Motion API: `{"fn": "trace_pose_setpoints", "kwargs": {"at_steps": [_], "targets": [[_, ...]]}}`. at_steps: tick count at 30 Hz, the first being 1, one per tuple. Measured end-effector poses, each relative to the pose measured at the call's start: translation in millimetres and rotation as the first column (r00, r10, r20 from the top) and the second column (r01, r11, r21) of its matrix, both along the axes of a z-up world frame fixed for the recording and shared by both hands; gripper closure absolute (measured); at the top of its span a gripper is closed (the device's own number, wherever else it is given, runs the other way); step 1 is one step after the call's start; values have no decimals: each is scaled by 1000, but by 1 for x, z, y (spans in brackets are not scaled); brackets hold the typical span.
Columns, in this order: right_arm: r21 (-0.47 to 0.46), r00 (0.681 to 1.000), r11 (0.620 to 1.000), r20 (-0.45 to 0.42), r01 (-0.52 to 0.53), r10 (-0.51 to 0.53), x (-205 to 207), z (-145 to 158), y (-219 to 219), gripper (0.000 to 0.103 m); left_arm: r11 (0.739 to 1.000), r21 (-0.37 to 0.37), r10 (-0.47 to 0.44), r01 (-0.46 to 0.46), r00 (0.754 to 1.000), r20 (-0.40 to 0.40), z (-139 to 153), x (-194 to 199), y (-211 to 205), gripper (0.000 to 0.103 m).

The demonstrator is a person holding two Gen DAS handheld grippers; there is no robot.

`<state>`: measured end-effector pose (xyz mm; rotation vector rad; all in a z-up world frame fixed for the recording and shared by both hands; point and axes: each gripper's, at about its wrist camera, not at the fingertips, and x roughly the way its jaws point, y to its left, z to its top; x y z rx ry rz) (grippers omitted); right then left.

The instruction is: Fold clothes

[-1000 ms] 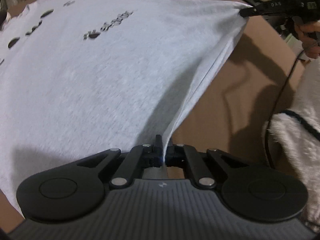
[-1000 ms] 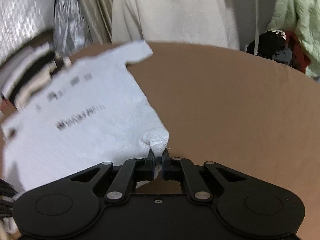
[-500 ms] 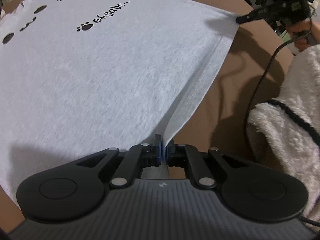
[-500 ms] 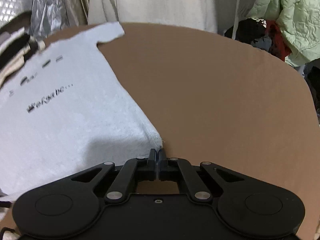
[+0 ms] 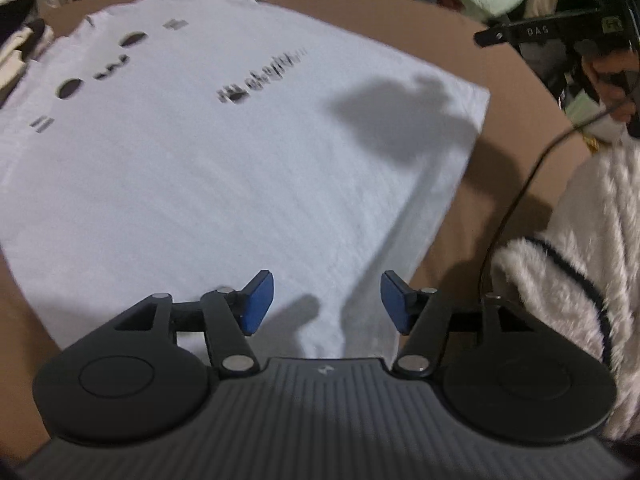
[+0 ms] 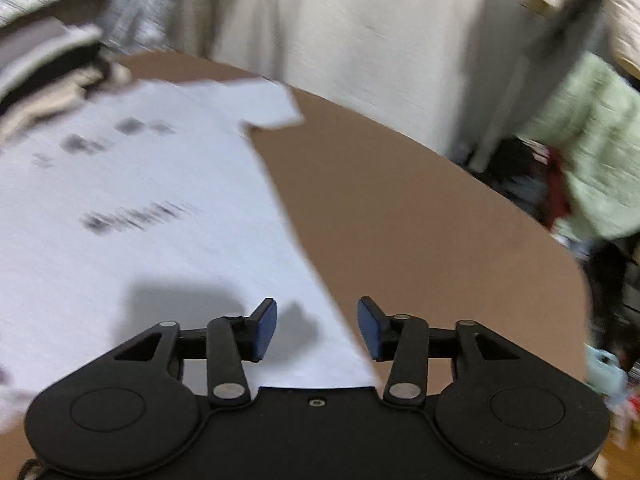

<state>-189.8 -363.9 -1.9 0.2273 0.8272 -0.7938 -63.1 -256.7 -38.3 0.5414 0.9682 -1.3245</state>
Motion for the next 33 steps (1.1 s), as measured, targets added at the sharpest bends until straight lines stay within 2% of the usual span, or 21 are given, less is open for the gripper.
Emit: {"fn": "trace_pose_setpoints", "kwargs": {"at_steps": [3, 8, 13, 18, 24, 25, 29, 31, 33], "targets": [[80, 993, 994, 91, -78, 71, 26, 6, 10, 49, 998, -20, 51, -51, 999, 3, 6, 16, 5, 35], [206, 973, 963, 185, -172, 135, 75, 0, 22, 49, 985, 17, 169, -171, 983, 75, 9, 59, 5, 35], [212, 970, 954, 162, -212, 180, 117, -4, 34, 49, 949, 56, 299, -310, 941, 158, 11, 112, 1, 33], [249, 950, 937, 255, -244, 180, 151, -3, 38, 48, 901, 48, 412, -431, 886, 211, 6, 162, 5, 33], [279, 905, 917, 393, -287, 164, 179, -26, 49, 48, 830, -72, 555, -553, 806, 205, -27, 195, 21, 32], [284, 899, 911, 404, -298, 168, 181, -32, 52, 48, 820, -63, 568, -568, 796, 209, -32, 198, 25, 32], [282, 901, 896, 370, -342, 227, 198, -50, 65, 48, 773, -58, 625, -632, 740, 249, -38, 220, 45, 32], [292, 897, 888, 373, -356, 237, 202, -55, 69, 48, 726, -94, 670, -681, 670, 318, -34, 231, 60, 31], [316, 893, 874, 380, -369, 240, 206, -63, 73, 48, 662, -107, 725, -742, 597, 345, -31, 247, 78, 27]]}}
